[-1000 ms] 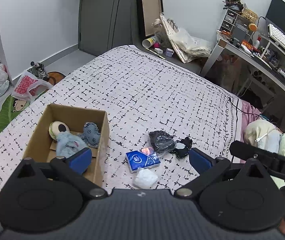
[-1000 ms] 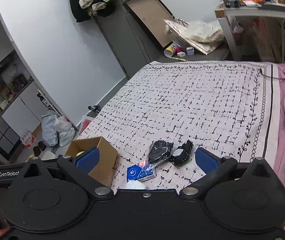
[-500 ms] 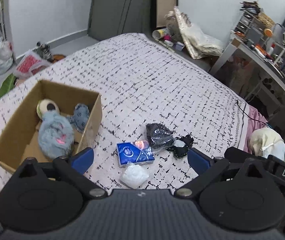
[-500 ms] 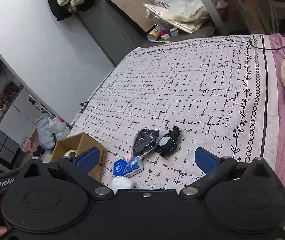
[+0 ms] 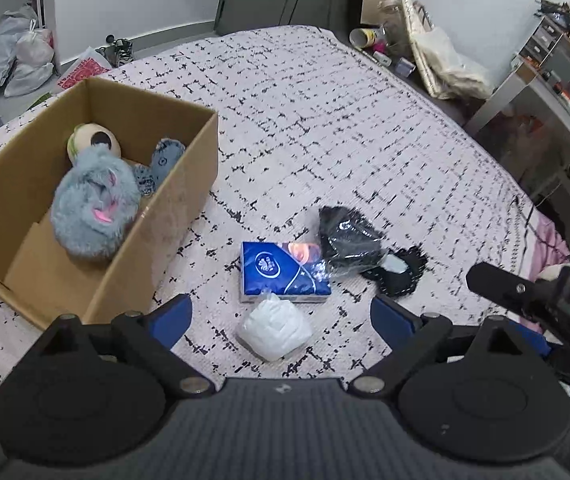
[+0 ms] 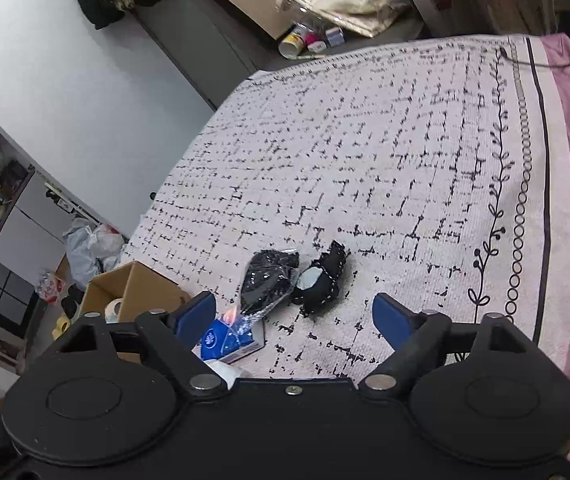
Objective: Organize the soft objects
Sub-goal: 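Grasp the white plastic bag with the left gripper while the right gripper grasps the black lace item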
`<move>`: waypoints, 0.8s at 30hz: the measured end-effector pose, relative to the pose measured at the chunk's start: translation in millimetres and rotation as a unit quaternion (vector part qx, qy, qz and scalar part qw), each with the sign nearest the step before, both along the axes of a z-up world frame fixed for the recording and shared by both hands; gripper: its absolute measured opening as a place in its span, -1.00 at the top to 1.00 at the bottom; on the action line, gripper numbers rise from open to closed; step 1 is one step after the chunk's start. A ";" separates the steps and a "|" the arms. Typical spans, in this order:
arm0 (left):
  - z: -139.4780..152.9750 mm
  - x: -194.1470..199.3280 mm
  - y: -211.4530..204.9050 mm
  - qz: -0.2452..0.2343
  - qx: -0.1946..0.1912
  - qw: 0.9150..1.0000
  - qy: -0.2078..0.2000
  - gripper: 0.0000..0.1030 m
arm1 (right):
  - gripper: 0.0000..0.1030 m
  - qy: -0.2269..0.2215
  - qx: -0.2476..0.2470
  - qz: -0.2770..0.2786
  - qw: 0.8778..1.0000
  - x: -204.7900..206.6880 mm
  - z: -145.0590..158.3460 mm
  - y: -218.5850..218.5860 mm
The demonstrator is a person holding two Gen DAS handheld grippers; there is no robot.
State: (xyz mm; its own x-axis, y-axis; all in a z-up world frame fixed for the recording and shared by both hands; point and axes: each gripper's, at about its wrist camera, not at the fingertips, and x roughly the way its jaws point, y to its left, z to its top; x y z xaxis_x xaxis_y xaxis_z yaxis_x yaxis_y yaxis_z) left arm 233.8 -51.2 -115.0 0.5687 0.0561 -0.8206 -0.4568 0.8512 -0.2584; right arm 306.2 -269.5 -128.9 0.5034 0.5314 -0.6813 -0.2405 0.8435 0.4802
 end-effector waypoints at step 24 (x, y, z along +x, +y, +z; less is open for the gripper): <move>-64.8 17.7 5.1 0.077 -0.027 0.996 0.044 -0.07 | -0.23 0.012 0.018 -0.014 1.000 32.1 -59.9 8.1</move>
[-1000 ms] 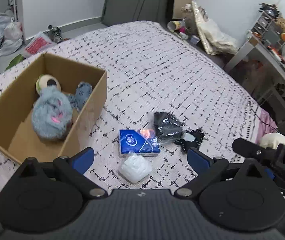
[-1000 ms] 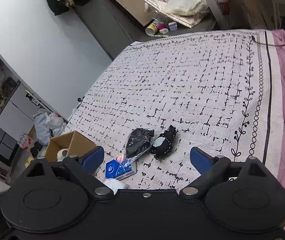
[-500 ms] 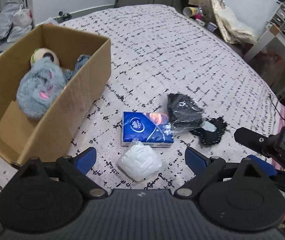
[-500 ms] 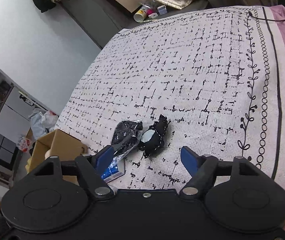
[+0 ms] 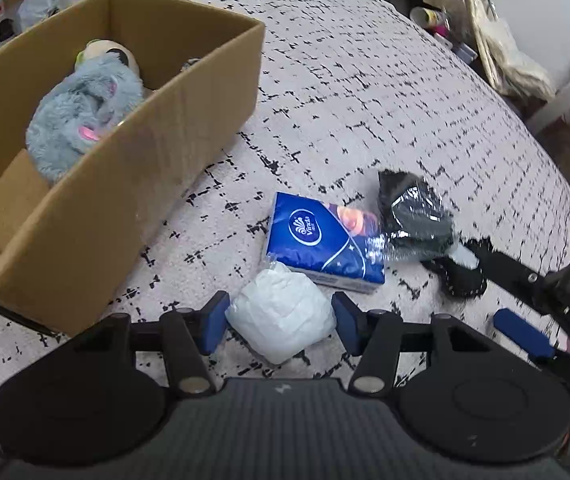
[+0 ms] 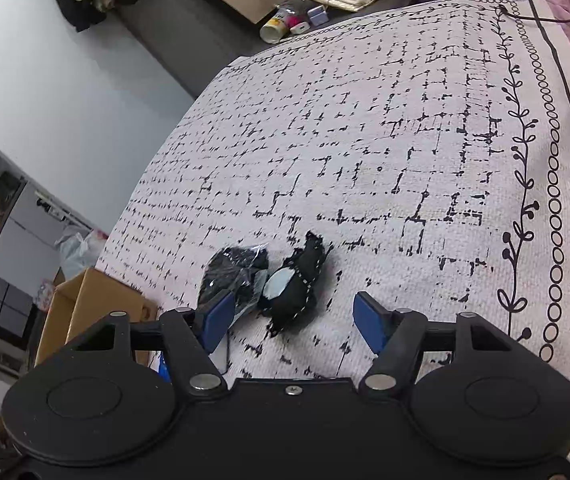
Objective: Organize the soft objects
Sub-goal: 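Grasp the white plastic bag with the left gripper while the right gripper grasps the black lace item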
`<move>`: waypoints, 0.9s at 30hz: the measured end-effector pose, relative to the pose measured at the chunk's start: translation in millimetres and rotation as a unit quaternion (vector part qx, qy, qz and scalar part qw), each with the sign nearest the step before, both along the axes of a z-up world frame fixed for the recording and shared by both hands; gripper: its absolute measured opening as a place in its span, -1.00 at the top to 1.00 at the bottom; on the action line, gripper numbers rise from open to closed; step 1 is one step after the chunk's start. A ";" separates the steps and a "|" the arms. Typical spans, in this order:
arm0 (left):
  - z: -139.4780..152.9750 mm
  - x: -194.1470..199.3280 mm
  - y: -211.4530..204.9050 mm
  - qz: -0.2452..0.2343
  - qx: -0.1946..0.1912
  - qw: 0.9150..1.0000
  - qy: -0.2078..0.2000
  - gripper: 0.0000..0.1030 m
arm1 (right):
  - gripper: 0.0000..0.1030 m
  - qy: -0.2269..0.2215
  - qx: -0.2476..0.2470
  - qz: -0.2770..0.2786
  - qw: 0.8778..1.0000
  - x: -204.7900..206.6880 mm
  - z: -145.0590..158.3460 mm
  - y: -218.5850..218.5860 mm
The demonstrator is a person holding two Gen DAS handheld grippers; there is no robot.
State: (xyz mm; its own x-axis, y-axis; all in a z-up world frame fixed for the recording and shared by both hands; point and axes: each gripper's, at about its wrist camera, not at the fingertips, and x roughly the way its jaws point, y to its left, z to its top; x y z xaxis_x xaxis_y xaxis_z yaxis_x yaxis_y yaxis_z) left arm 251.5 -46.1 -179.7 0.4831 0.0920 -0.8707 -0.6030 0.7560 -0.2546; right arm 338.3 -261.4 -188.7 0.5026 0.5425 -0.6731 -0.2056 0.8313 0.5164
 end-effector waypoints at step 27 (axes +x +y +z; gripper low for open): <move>4.7 -7.7 9.0 -0.002 -0.031 0.999 -0.010 -0.06 | 0.61 0.019 0.019 -0.009 1.000 9.3 -12.1 5.9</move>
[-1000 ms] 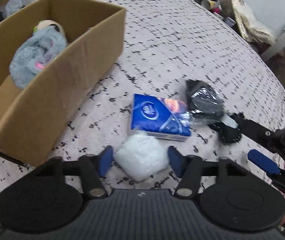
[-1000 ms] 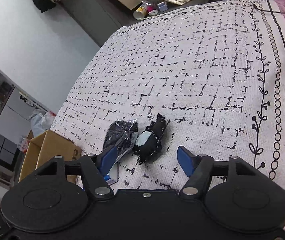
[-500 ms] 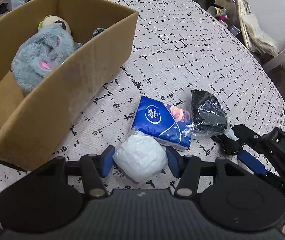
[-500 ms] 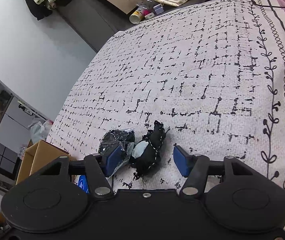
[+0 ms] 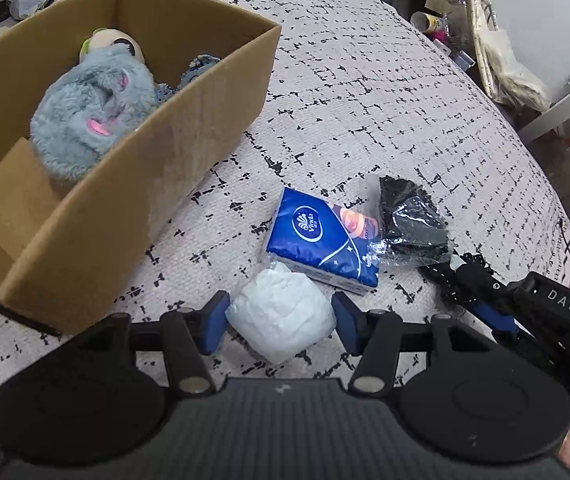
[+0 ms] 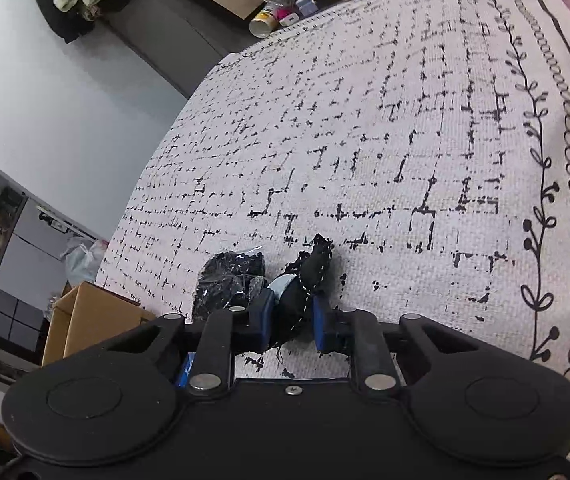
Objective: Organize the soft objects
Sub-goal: 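Grasp the white plastic bag with the left gripper while the right gripper grasps the black lace item, then carry the white bag with the left gripper and black lace item with the right gripper to the box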
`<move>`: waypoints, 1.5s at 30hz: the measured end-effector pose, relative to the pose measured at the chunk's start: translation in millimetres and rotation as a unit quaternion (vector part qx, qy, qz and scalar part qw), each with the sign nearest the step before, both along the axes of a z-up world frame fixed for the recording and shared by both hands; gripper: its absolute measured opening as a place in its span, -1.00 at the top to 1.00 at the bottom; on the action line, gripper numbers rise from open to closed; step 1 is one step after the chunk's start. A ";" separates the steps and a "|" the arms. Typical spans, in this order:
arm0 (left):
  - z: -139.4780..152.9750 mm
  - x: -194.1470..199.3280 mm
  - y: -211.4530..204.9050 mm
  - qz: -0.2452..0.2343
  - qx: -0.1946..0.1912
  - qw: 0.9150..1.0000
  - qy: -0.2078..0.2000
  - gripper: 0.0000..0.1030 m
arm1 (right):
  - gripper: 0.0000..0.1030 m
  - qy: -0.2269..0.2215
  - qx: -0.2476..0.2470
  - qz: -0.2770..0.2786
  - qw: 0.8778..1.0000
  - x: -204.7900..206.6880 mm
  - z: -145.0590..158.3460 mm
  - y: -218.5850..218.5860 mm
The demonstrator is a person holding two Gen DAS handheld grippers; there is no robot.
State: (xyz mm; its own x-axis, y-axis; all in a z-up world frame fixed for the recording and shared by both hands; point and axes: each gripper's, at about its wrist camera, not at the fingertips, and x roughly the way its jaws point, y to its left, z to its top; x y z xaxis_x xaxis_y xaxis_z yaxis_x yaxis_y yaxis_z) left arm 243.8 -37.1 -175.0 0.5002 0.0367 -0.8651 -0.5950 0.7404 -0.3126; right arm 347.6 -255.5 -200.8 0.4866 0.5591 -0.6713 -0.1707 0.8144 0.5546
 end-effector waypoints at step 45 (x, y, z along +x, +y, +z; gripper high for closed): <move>131.1 -39.5 36.1 -0.143 0.051 0.982 -0.111 -0.06 | 0.61 -0.156 -0.055 0.029 0.986 -92.8 132.2 18.0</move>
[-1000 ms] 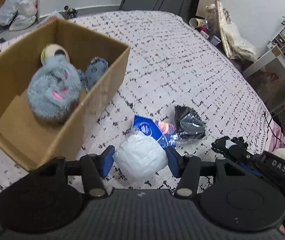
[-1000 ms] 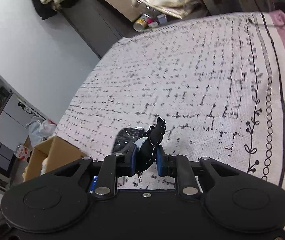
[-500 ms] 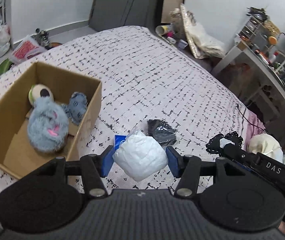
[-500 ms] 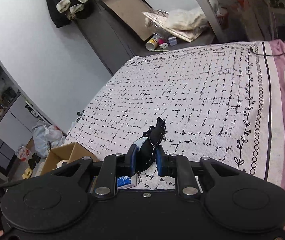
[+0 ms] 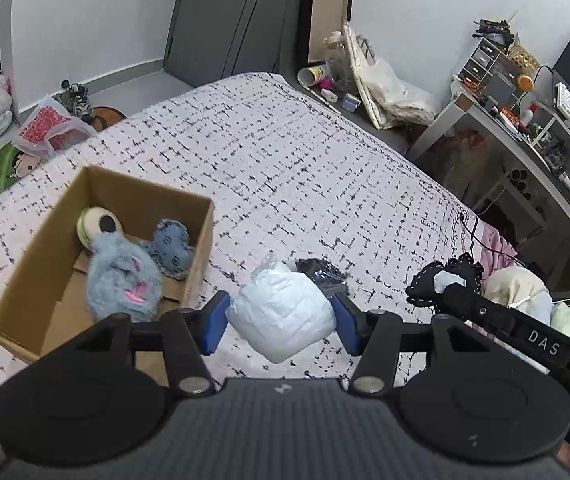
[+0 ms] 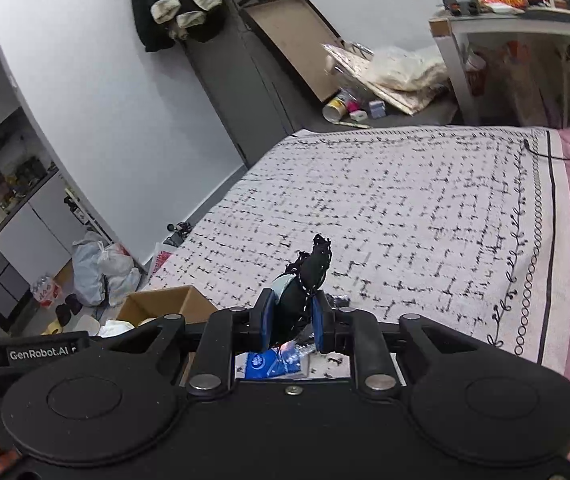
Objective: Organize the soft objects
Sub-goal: 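Carry the white bag with the left gripper and black lace item with the right gripper to the box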
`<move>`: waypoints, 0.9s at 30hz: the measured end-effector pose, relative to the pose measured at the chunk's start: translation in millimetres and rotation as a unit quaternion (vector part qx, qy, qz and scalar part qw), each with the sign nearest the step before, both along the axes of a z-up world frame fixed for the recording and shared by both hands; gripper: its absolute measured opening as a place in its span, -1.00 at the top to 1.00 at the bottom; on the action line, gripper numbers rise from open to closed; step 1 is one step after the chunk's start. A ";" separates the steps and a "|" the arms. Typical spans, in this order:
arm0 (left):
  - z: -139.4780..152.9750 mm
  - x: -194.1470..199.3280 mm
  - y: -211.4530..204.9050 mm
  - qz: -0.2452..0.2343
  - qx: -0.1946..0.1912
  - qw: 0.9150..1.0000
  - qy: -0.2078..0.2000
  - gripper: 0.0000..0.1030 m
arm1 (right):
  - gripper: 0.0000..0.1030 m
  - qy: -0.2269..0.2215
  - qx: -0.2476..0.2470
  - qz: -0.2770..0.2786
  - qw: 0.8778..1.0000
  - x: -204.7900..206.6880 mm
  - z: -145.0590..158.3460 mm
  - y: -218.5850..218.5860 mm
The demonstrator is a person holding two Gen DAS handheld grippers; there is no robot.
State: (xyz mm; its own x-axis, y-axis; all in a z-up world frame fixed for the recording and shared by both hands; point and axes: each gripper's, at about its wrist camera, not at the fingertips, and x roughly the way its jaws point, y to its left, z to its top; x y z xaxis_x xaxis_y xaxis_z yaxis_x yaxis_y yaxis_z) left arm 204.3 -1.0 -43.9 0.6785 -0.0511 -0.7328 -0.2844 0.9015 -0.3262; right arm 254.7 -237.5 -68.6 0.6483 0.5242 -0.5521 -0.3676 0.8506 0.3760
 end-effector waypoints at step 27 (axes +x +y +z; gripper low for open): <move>15.9 -18.9 100.1 0.013 0.013 1.000 -0.008 -0.06 | 0.61 -0.037 -0.020 0.040 0.998 -23.3 19.1 72.0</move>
